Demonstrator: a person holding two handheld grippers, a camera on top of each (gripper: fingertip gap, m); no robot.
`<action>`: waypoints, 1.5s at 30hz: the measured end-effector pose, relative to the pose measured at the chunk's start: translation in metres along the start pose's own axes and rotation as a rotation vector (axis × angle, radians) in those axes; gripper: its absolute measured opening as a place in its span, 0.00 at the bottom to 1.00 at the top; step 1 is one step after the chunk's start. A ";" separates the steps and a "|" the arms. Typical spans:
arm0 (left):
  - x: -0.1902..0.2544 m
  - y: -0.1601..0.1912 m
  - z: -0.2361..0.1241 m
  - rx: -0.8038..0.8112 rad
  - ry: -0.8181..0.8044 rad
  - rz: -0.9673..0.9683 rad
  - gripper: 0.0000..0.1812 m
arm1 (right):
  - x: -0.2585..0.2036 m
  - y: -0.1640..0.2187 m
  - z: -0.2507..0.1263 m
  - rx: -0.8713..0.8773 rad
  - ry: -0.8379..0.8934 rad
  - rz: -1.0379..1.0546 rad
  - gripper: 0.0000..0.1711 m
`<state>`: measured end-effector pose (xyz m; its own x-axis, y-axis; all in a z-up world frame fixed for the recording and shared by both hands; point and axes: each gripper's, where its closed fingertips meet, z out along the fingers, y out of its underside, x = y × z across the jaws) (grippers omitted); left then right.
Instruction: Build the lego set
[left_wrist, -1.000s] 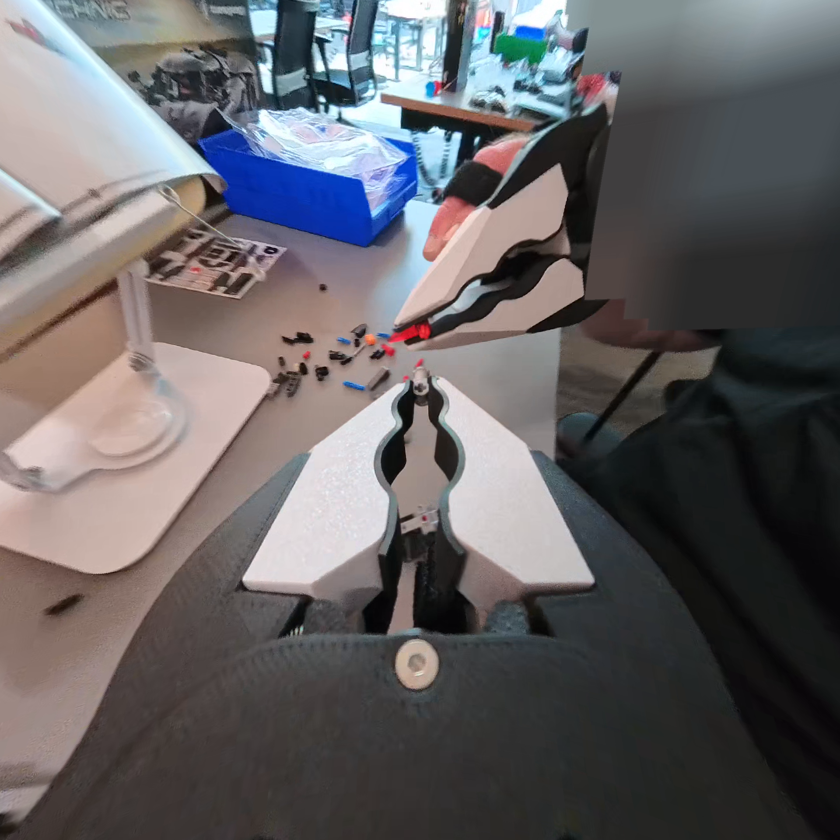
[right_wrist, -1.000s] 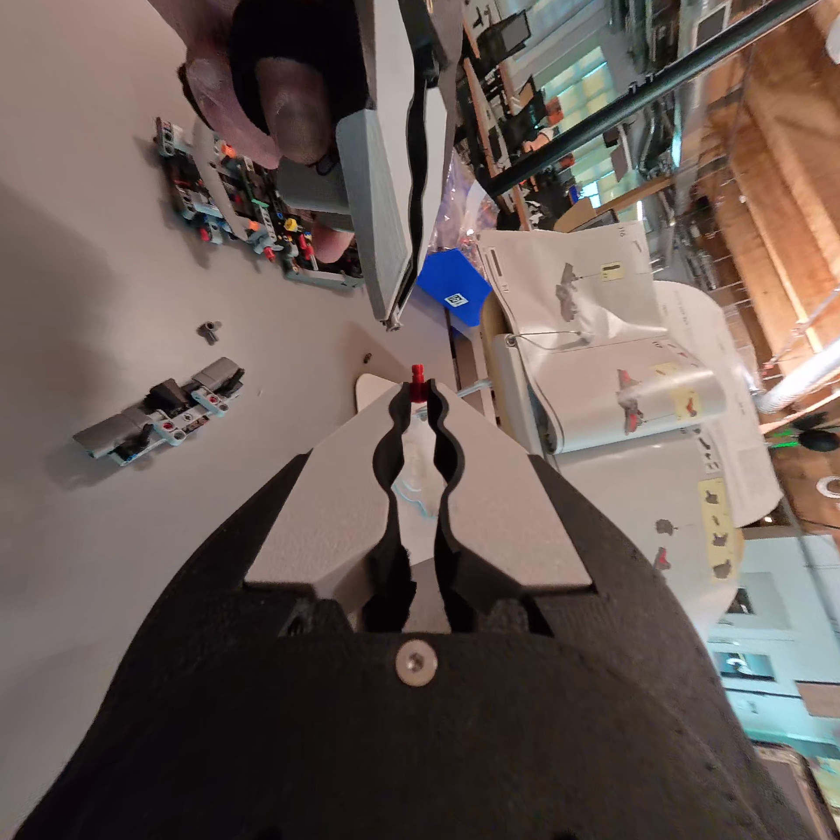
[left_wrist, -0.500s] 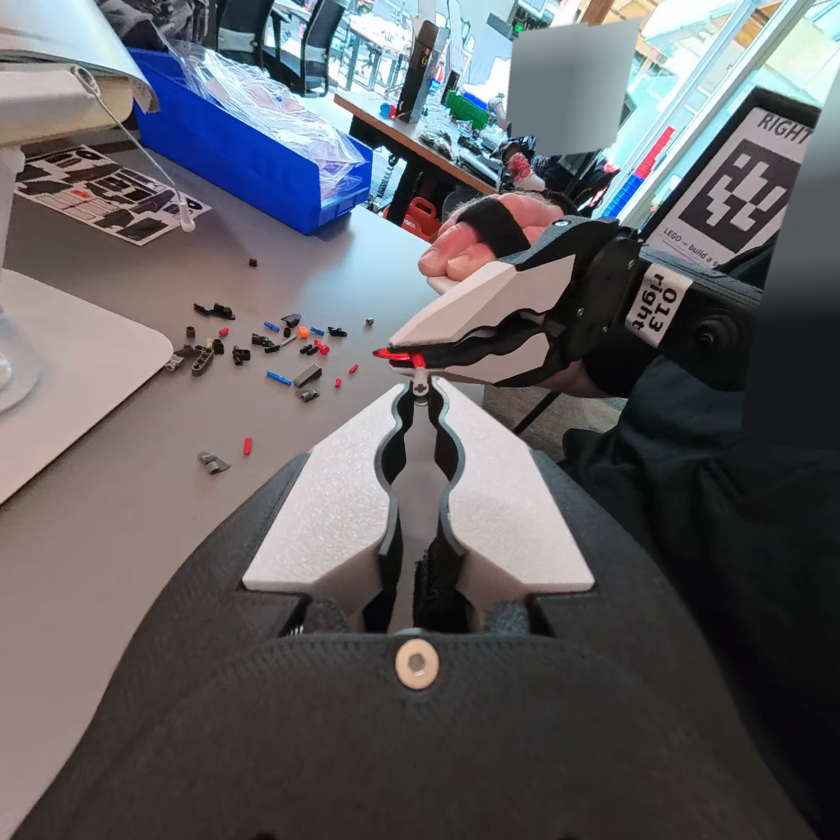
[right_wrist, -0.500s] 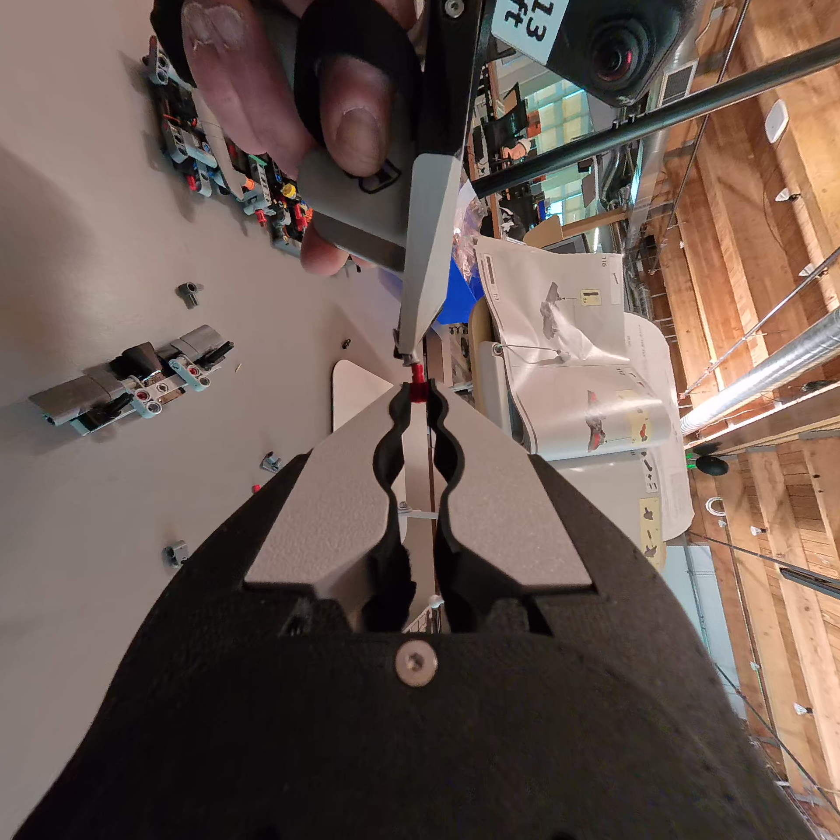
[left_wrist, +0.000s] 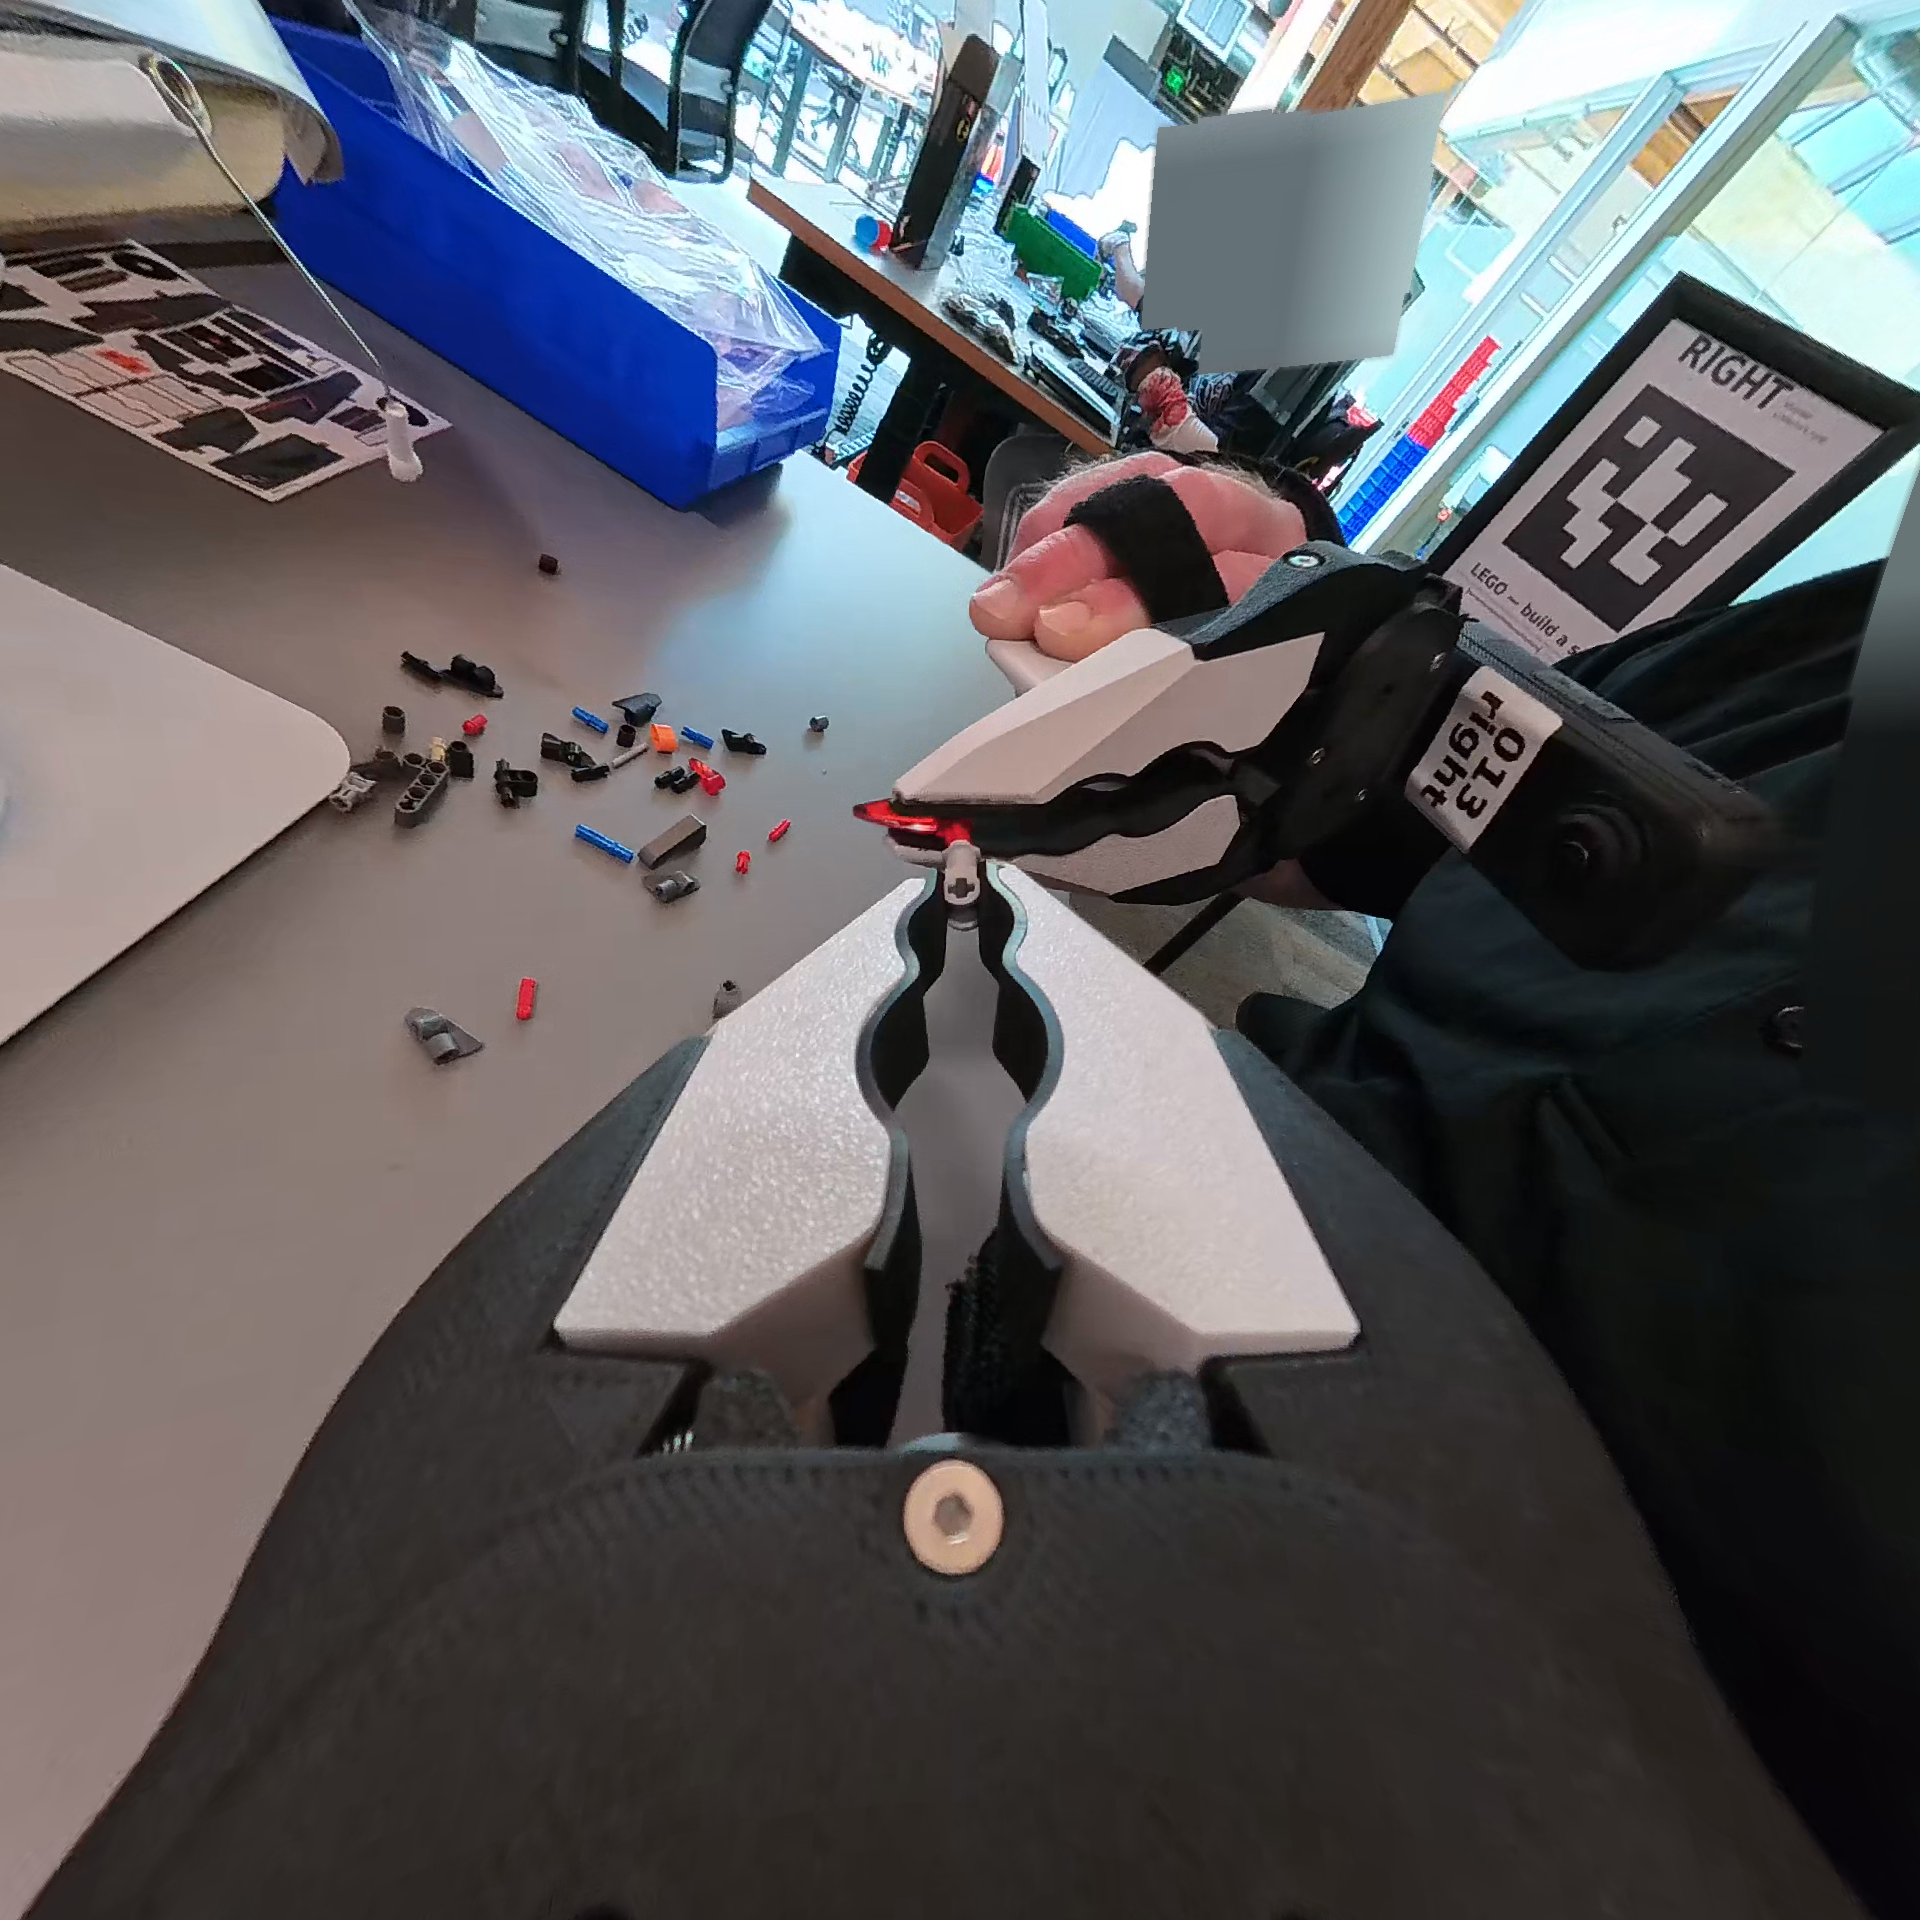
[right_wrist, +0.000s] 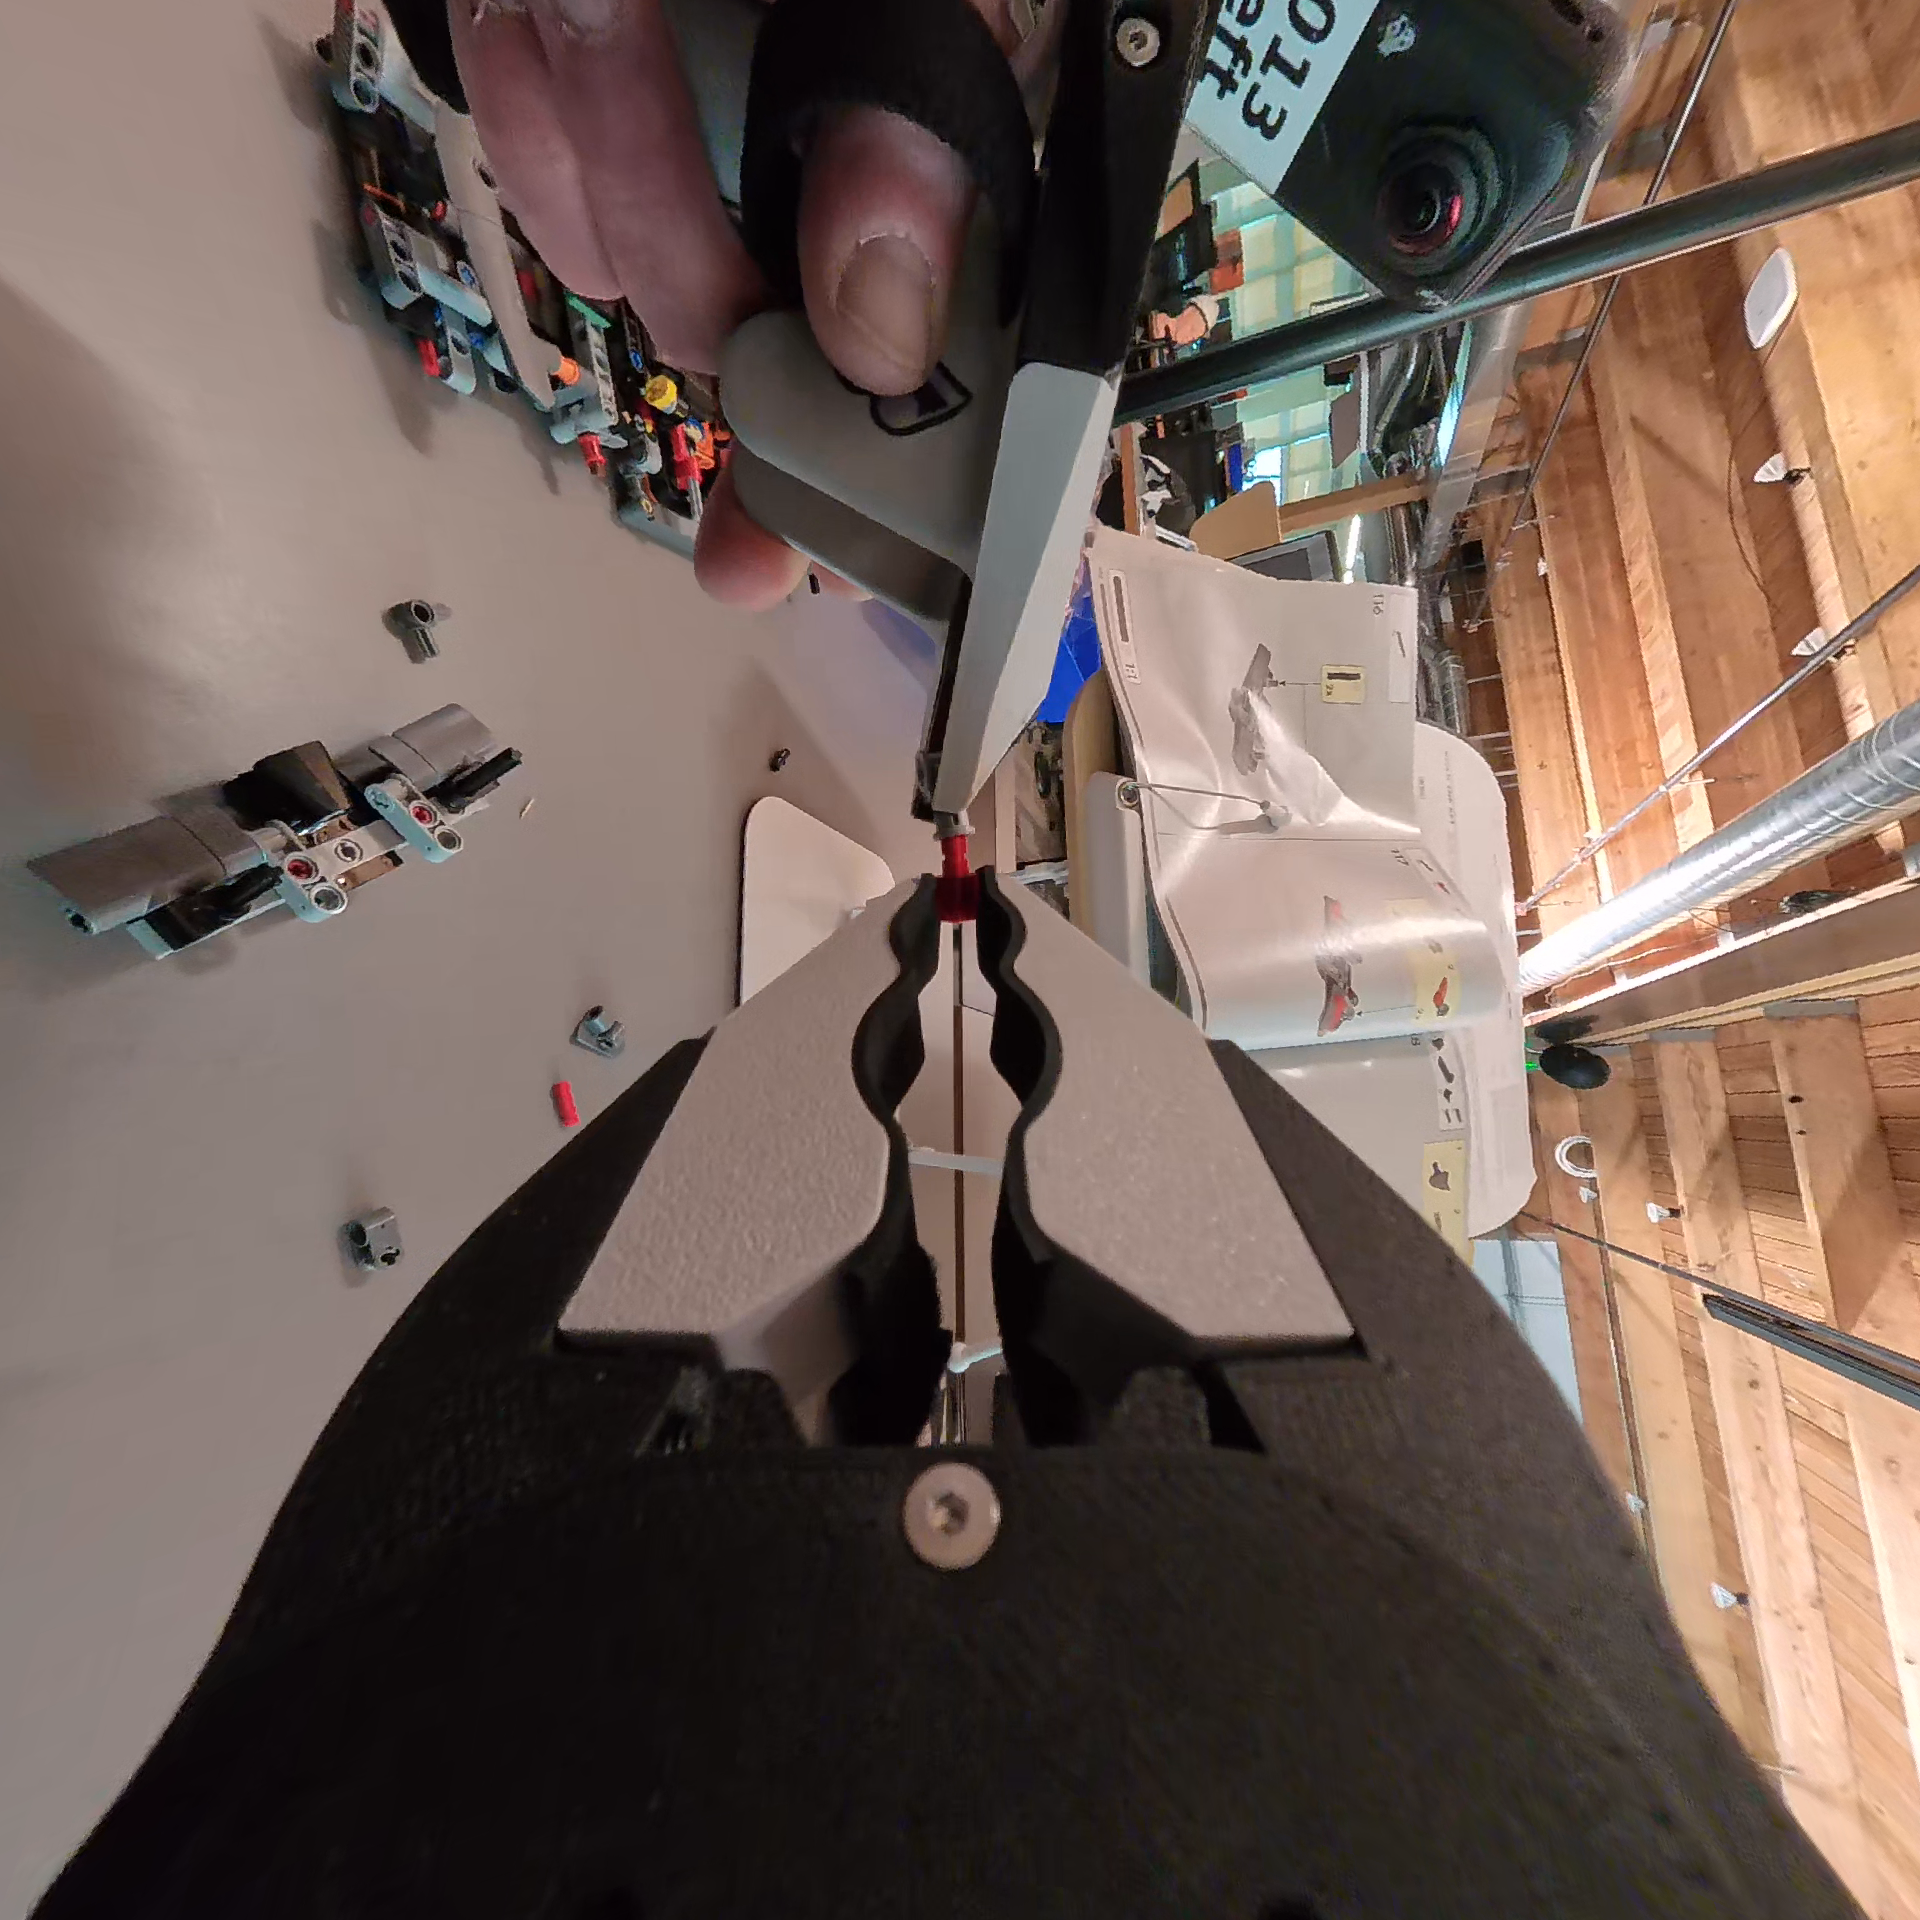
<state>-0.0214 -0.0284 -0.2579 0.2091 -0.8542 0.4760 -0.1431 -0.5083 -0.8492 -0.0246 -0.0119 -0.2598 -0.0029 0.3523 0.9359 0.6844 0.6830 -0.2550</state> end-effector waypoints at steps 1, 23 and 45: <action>0.000 -0.001 0.000 0.002 0.002 -0.003 0.02 | 0.001 0.000 0.000 -0.006 0.005 -0.006 0.02; 0.000 -0.007 0.002 0.080 -0.042 0.025 0.02 | 0.007 0.003 -0.002 -0.088 0.064 -0.166 0.02; 0.011 -0.024 0.008 0.226 0.047 0.052 0.02 | 0.001 0.015 -0.013 -0.067 0.001 0.115 0.03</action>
<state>-0.0076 -0.0250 -0.2339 0.1606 -0.8853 0.4364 0.0687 -0.4311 -0.8997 -0.0053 -0.0097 -0.2597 0.0790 0.4252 0.9017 0.7274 0.5939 -0.3438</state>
